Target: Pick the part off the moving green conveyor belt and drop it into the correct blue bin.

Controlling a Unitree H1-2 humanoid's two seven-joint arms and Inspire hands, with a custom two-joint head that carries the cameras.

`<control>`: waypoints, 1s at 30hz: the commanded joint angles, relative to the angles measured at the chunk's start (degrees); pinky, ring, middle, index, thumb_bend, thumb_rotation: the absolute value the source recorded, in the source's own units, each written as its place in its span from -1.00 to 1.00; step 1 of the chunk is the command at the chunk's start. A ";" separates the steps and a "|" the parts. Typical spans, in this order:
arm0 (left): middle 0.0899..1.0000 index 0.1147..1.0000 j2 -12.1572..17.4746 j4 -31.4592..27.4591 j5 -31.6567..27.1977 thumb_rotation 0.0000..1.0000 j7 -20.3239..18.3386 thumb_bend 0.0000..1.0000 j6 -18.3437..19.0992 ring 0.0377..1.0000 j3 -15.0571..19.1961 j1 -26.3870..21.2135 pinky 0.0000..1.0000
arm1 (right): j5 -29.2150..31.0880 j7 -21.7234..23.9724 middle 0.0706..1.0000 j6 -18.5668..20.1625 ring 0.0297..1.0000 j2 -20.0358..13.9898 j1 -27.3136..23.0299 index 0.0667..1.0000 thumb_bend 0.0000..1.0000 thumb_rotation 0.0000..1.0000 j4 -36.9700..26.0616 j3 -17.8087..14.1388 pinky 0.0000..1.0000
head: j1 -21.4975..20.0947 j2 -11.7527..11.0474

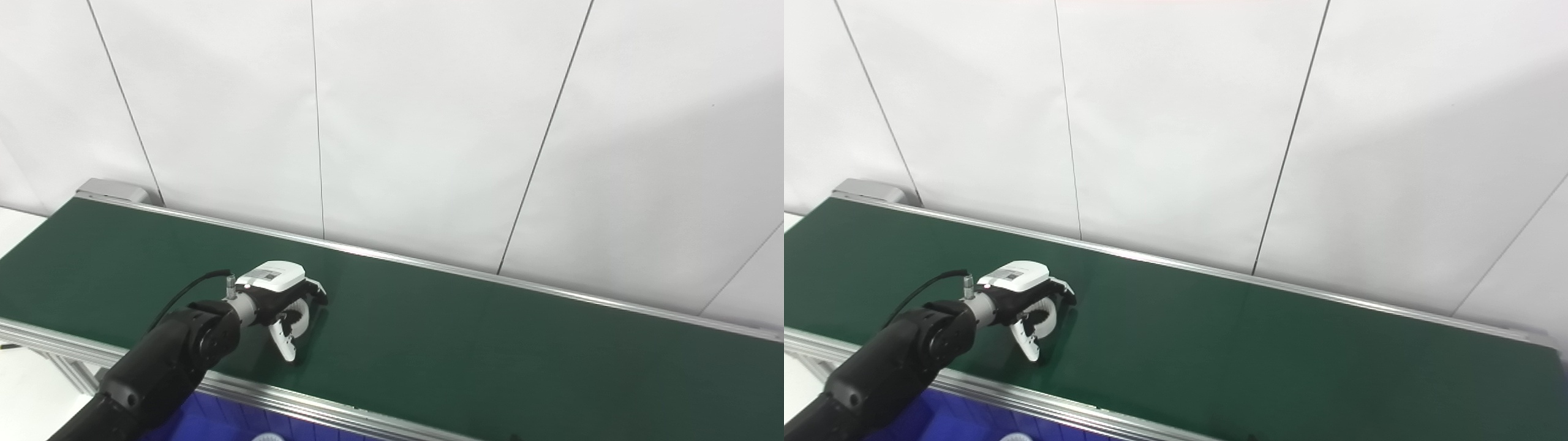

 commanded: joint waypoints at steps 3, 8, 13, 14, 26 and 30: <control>0.67 0.48 1.53 -1.24 0.39 -1.00 1.27 0.75 -1.01 0.65 0.23 -1.34 0.64 | -0.31 0.00 0.76 -2.99 0.68 0.19 0.06 0.90 -0.45 0.67 -1.81 0.14 0.51 | -0.13 0.05; 0.66 0.48 1.38 -1.22 0.58 -1.00 1.70 0.71 -1.26 0.64 0.09 -1.19 0.62 | -0.16 0.24 0.76 -2.93 0.69 0.04 0.10 0.91 -0.43 0.69 -1.89 0.16 0.52 | -0.12 0.12; 0.63 0.46 1.23 -0.34 0.85 -1.00 3.50 0.64 -2.42 0.61 0.11 -1.27 0.57 | -0.33 0.10 0.76 -2.94 0.68 0.13 0.13 0.90 -0.41 0.70 -1.92 0.14 0.52 | -0.23 0.15; 0.59 0.43 1.21 0.00 1.20 -1.00 4.73 0.61 -3.06 0.55 0.13 -1.18 0.51 | -0.21 0.13 0.76 -2.97 0.68 0.07 0.08 0.90 -0.43 0.69 -1.90 0.21 0.51 | -0.23 0.15; -0.16 -0.08 0.23 6.29 2.23 -1.00 18.44 0.00 -11.99 -0.17 0.17 -1.28 -0.05 | -0.34 0.14 0.76 -2.96 0.69 -0.08 0.22 0.90 -0.45 0.66 -2.28 0.21 0.51 | -0.33 0.40; -0.17 -0.10 0.19 6.92 1.77 -1.00 19.24 0.00 -13.63 -0.17 0.08 -1.28 -0.06 | -0.12 0.12 0.76 -2.96 0.69 -0.17 0.19 0.90 -0.43 0.66 -2.25 0.26 0.51 | -0.29 0.46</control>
